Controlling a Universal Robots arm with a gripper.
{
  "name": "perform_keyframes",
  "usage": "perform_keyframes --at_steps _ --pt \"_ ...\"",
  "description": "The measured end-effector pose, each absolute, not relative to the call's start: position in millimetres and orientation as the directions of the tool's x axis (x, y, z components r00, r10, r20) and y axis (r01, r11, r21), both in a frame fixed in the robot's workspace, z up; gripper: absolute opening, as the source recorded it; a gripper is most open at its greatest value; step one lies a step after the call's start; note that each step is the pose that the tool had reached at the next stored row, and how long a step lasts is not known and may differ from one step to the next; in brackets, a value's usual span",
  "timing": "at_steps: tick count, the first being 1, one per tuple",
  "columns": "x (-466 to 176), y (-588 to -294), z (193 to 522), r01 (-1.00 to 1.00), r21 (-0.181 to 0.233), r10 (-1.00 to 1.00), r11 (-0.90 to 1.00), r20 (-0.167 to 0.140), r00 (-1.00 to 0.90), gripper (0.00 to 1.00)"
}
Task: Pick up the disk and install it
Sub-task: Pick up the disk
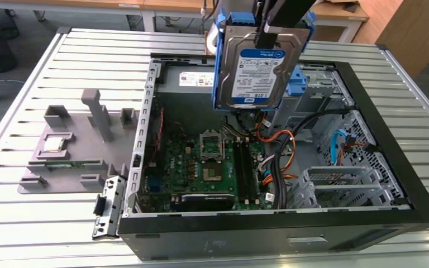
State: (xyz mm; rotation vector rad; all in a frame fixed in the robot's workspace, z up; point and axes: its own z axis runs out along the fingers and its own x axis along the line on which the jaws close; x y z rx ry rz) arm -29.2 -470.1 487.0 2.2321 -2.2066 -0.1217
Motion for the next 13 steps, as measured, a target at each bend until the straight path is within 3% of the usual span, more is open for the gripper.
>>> perform_keyframes --at_steps 13 --pt "-29 -495 487 -0.998 0.055 -0.998 -0.013 -0.061 0.01 0.35"
